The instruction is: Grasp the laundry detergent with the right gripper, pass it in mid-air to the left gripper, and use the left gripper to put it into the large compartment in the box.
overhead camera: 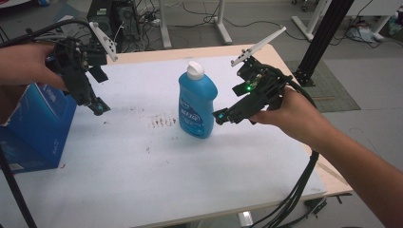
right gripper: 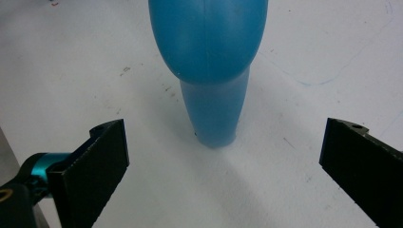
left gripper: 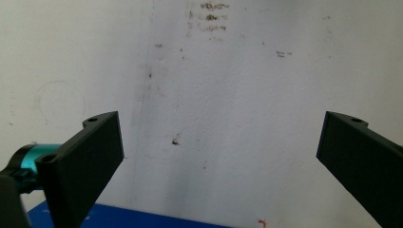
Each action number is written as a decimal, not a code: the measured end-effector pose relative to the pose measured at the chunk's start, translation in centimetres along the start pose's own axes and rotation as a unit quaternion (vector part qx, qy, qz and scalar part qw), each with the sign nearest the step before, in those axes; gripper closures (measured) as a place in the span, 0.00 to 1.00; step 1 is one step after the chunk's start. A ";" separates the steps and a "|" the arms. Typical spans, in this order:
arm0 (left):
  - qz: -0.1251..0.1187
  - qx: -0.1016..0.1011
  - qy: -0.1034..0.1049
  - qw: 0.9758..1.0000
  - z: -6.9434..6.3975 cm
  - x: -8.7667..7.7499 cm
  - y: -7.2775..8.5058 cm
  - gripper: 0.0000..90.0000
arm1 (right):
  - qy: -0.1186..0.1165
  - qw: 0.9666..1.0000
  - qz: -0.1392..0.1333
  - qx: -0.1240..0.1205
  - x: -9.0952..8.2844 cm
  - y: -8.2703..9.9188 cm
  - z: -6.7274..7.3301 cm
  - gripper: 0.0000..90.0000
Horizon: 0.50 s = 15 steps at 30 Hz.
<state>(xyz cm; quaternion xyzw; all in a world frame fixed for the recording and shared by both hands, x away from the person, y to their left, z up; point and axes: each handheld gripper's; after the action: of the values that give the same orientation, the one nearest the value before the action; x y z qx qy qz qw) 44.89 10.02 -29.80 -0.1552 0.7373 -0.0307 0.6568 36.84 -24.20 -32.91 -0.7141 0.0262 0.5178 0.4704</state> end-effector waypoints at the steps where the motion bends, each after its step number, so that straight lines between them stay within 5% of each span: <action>1: -0.001 0.000 0.000 1.000 0.0 0.0 0.0 0.02 | 0.000 1.000 -0.002 0.002 0.2 0.0 0.0 0.02; 15: -0.001 -0.004 0.002 1.000 0.2 0.2 0.4 0.02 | -0.004 1.000 -0.019 0.013 2.5 -0.4 0.2 0.02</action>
<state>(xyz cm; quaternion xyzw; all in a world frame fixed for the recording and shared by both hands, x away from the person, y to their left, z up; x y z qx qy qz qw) 45.02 10.42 -30.14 -0.1585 0.7384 -0.0282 0.6548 38.06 -22.70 -34.62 -0.7061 0.0178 0.5115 0.4894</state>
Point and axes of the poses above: each handheld gripper's, and its own axes: x roughly forward along the jaws, y roughly out of its underside, z roughly to its left, and after that the axes turned 8 degrees about y, right-handed
